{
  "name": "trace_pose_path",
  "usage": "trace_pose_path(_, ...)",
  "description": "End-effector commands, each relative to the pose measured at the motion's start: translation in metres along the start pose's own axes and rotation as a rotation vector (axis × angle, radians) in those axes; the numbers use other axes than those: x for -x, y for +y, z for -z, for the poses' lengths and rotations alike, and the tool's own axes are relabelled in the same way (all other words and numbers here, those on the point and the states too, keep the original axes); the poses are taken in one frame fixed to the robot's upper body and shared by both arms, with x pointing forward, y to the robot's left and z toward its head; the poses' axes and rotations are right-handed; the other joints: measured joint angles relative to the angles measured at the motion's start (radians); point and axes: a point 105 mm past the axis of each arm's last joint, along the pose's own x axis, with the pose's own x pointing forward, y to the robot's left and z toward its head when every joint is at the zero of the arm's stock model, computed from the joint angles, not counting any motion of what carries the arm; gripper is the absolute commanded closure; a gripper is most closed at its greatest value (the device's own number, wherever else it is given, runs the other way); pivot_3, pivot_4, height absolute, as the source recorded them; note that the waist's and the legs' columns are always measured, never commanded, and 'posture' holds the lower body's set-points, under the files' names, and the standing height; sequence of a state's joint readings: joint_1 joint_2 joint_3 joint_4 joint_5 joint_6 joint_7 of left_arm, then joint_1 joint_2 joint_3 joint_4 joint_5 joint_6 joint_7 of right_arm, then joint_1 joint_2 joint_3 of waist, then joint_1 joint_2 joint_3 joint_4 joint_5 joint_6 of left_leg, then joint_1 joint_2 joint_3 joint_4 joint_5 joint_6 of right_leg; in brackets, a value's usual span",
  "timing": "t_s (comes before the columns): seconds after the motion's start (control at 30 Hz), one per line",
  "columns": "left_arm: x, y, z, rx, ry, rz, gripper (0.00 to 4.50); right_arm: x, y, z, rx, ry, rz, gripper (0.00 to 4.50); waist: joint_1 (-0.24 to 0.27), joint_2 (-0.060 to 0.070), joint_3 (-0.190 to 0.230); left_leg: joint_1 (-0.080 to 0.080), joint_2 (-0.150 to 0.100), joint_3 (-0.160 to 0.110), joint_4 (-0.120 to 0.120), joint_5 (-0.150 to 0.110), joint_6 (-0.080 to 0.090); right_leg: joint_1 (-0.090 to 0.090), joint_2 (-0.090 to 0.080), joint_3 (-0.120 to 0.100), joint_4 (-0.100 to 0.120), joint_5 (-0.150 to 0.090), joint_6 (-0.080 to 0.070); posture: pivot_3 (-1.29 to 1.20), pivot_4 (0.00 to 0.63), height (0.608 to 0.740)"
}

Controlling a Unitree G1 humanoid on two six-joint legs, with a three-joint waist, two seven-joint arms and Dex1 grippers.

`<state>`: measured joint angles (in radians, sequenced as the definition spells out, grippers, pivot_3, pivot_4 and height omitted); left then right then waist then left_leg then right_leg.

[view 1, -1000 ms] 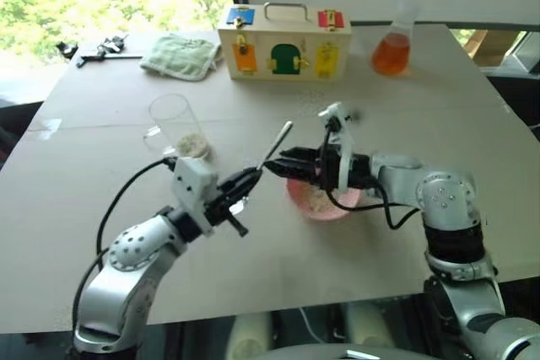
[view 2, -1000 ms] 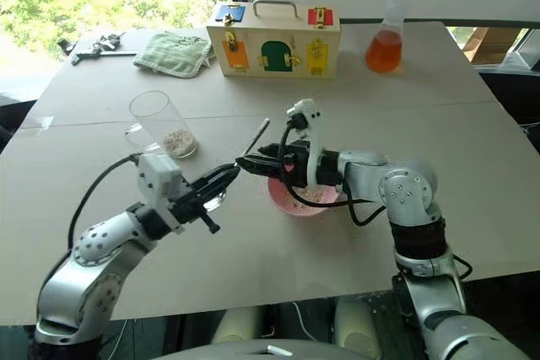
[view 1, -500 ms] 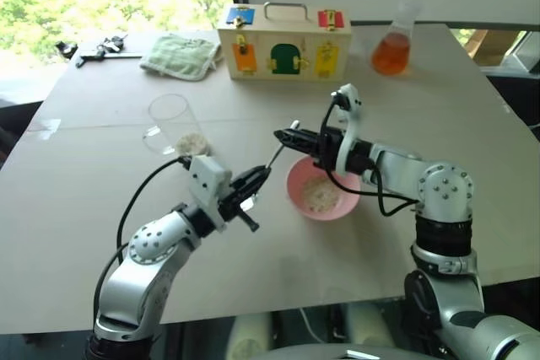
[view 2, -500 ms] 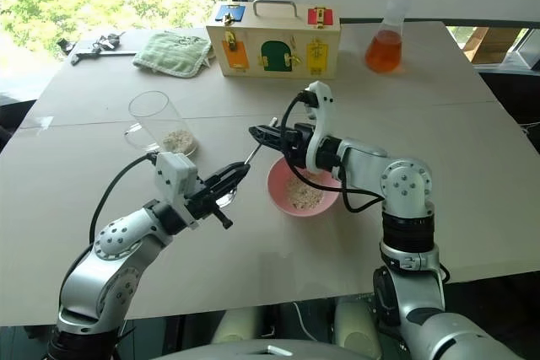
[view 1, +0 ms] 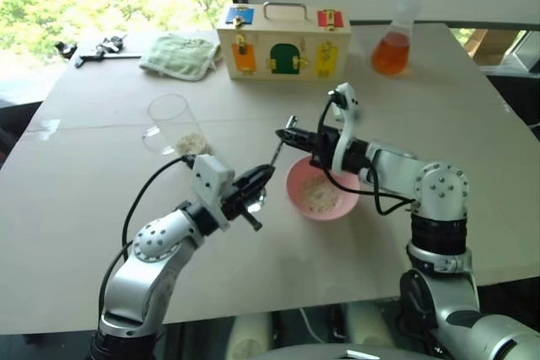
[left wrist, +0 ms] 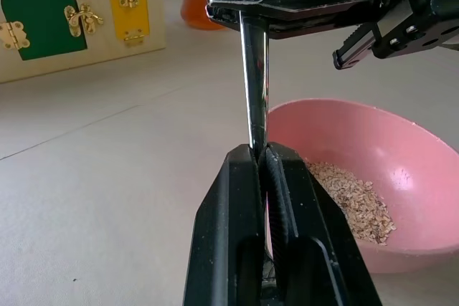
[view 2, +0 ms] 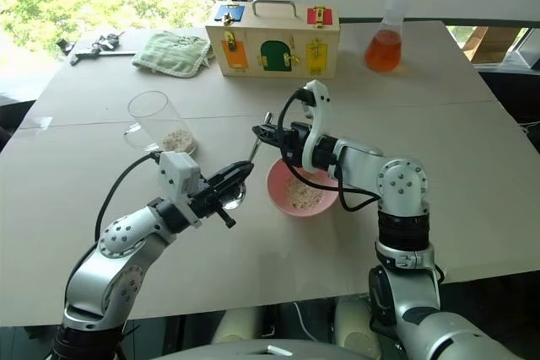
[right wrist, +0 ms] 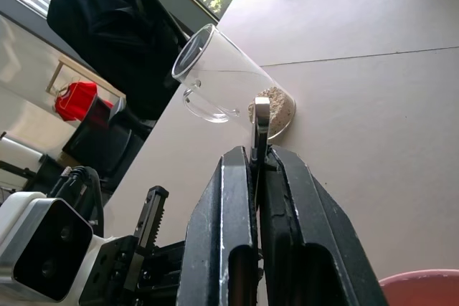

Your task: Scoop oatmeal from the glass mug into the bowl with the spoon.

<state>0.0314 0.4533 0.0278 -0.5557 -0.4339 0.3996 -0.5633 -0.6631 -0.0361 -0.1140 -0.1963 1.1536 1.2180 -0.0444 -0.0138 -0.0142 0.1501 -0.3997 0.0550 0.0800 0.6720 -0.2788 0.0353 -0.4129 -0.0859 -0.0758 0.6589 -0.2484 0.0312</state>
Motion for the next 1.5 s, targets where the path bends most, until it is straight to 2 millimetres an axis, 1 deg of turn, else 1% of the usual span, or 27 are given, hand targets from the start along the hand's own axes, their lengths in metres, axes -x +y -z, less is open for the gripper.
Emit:
trace_pose_path(0.03, 0.002, -0.008, 0.000, 0.040, 0.004, 0.032, 4.50, 0.003, 0.007, -0.014, 0.025, -0.042, -0.014, 4.45, 0.000, 0.000, 0.000, 0.000, 0.000, 0.000, 0.000, 0.000, 0.000, 0.000, 0.000, 0.000, 0.000, 0.000, 0.000, 0.00, 0.150, 0.740)
trace_pose_path(0.1, 0.003, -0.006, 0.001, 0.062, 0.011, 0.015, 4.50, 0.003, 0.007, -0.013, 0.021, -0.041, -0.013, 4.45, 0.000, 0.000, 0.000, 0.000, 0.000, 0.000, 0.000, 0.000, 0.000, 0.000, 0.000, 0.000, 0.000, 0.000, 0.000, 0.00, 0.150, 0.740)
trace_pose_path(0.2, 0.005, -0.004, 0.000, 0.047, 0.019, -0.004, 3.39, 0.003, 0.006, -0.013, 0.018, -0.039, -0.008, 4.50, 0.000, 0.000, 0.000, 0.000, 0.000, 0.000, 0.000, 0.000, 0.000, 0.000, 0.000, 0.000, 0.000, 0.000, 0.000, 0.00, 0.150, 0.740)
trace_pose_path(0.23, 0.007, 0.001, -0.001, 0.029, 0.022, -0.042, 2.92, 0.003, 0.006, -0.014, 0.017, -0.041, -0.005, 4.50, 0.000, 0.000, 0.000, 0.000, 0.000, 0.000, 0.000, 0.000, 0.000, 0.000, 0.000, 0.000, 0.000, 0.000, 0.000, 0.00, 0.150, 0.740)
trace_pose_path(0.27, 0.010, 0.005, -0.002, 0.019, 0.021, -0.071, 2.64, 0.003, 0.005, -0.016, 0.015, -0.046, -0.001, 4.50, 0.000, 0.000, 0.000, 0.000, 0.000, 0.000, 0.000, 0.000, 0.000, 0.000, 0.000, 0.000, 0.000, 0.000, 0.000, 0.00, 0.150, 0.740)
trace_pose_path(0.3, 0.015, 0.008, -0.004, 0.017, 0.015, -0.096, 2.07, 0.004, 0.005, -0.018, 0.016, -0.052, 0.006, 4.50, -0.001, 0.000, 0.000, 0.000, 0.000, 0.000, 0.000, 0.000, 0.000, 0.000, 0.000, 0.000, 0.000, 0.000, 0.000, 0.00, 0.150, 0.740)
trace_pose_path(0.33, 0.021, 0.013, -0.007, 0.027, -0.004, -0.132, 1.68, 0.004, 0.005, -0.022, 0.020, -0.063, 0.013, 4.50, -0.005, 0.000, 0.000, 0.000, 0.000, 0.000, 0.000, 0.000, 0.000, 0.000, 0.000, 0.000, 0.000, 0.000, 0.000, 0.00, 0.150, 0.740)
trace_pose_path(0.4, 0.031, 0.019, -0.013, 0.033, -0.037, -0.189, 1.68, 0.005, 0.007, -0.029, 0.019, -0.082, 0.021, 4.50, -0.005, 0.000, 0.000, 0.000, 0.001, 0.001, -0.001, 0.000, 0.000, -0.001, 0.000, 0.001, 0.000, 0.000, 0.000, 0.00, 0.150, 0.740)
trace_pose_path(0.5, 0.052, 0.039, -0.012, -0.079, -0.026, -0.391, 1.68, 0.008, 0.005, -0.044, 0.022, -0.127, 0.046, 4.50, -0.003, 0.000, 0.000, 0.000, 0.001, 0.001, -0.001, 0.000, 0.000, -0.002, 0.000, 0.001, 0.000, 0.000, 0.000, 0.00, 0.150, 0.740)
trace_pose_path(0.6, 0.068, 0.050, -0.010, -0.170, -0.017, -0.568, 1.68, 0.010, 0.002, -0.055, 0.022, -0.152, 0.066, 4.50, 0.000, 0.000, 0.000, 0.000, 0.000, 0.001, -0.001, 0.000, 0.000, -0.001, -0.001, 0.001, -0.001, 0.000, 0.000, 0.00, 0.150, 0.740)
trace_pose_path(0.7, 0.080, 0.056, -0.012, -0.234, -0.031, -0.706, 1.68, 0.011, -0.003, -0.062, 0.024, -0.162, 0.089, 4.50, 0.001, 0.000, 0.000, -0.001, 0.000, 0.001, -0.001, 0.000, 0.001, -0.001, -0.001, 0.001, -0.001, 0.000, 0.000, 0.00, 0.150, 0.740)
trace_pose_path(0.77, 0.089, 0.064, -0.013, -0.277, -0.032, -0.801, 1.68, 0.012, -0.006, -0.064, 0.024, -0.165, 0.100, 4.50, 0.001, 0.000, 0.000, -0.001, 0.000, 0.001, -0.001, 0.000, 0.001, -0.001, -0.001, 0.001, -0.001, 0.000, 0.000, 0.00, 0.150, 0.740)
trace_pose_path(0.83, 0.106, 0.077, -0.016, -0.318, -0.032, -0.922, 1.68, 0.012, -0.008, -0.066, 0.029, -0.166, 0.107, 4.50, 0.000, 0.000, 0.000, -0.001, 0.001, 0.001, -0.001, 0.000, 0.001, -0.002, -0.001, 0.000, -0.001, 0.000, 0.000, 0.00, 0.150, 0.740)
trace_pose_path(0.9, 0.123, 0.091, -0.019, -0.342, -0.027, -1.031, 1.68, 0.011, -0.004, -0.070, 0.040, -0.176, 0.088, 4.50, -0.001, 0.000, 0.000, -0.001, 0.001, 0.000, -0.002, 0.000, 0.001, -0.002, -0.001, 0.000, -0.001, 0.000, 0.000, 0.00, 0.150, 0.740)
trace_pose_path(0.97, 0.134, 0.102, -0.018, -0.345, -0.005, -1.086, 1.68, 0.011, 0.010, -0.074, 0.063, -0.184, 0.009, 4.50, -0.002, 0.000, 0.000, -0.001, 0.001, 0.001, -0.002, 0.000, 0.001, -0.002, -0.001, 0.000, -0.001, 0.000, 0.000, 0.00, 0.150, 0.740)
trace_pose_path(1.1, 0.136, 0.118, -0.011, -0.330, 0.026, -1.084, 1.68, 0.011, 0.036, -0.075, 0.119, -0.179, -0.108, 4.50, -0.001, 0.000, 0.000, -0.002, 0.001, 0.000, -0.002, 0.000, 0.001, -0.002, -0.001, 0.000, -0.001, 0.000, 0.000, 0.00, 0.150, 0.740)
trace_pose_path(1.2, 0.129, 0.128, -0.005, -0.316, 0.049, -1.039, 1.68, 0.010, 0.050, -0.079, 0.194, -0.200, -0.141, 4.50, 0.001, 0.000, 0.000, -0.002, 0.001, 0.000, -0.002, 0.000, 0.001, -0.002, -0.001, -0.002, -0.002, 0.000, 0.000, 0.00, 0.150, 0.740)
trace_pose_path(1.27, 0.126, 0.135, -0.004, -0.325, 0.056, -1.025, 1.68, 0.010, 0.054, -0.083, 0.206, -0.219, -0.143, 4.50, 0.000, 0.000, 0.000, -0.002, 0.001, -0.001, -0.002, 0.000, 0.001, -0.002, -0.001, -0.002, -0.002, 0.000, 0.000, 0.00, 0.150, 0.740)
trace_pose_path(1.4, 0.122, 0.150, -0.004, -0.332, 0.064, -1.012, 1.68, 0.010, 0.053, -0.089, 0.210, -0.245, -0.128, 4.50, 0.000, 0.000, 0.000, -0.003, 0.001, -0.001, -0.002, 0.000, 0.001, -0.002, -0.001, -0.003, -0.002, 0.000, 0.000, 0.00, 0.150, 0.740)
trace_pose_path(1.5, 0.115, 0.154, -0.002, -0.329, 0.072, -0.960, 1.68, 0.010, 0.053, -0.090, 0.212, -0.253, -0.125, 4.50, -0.002, 0.000, 0.000, -0.003, 0.001, -0.001, -0.002, 0.000, 0.000, -0.002, -0.001, -0.003, -0.002, 0.000, 0.000, 0.00, 0.150, 0.740)
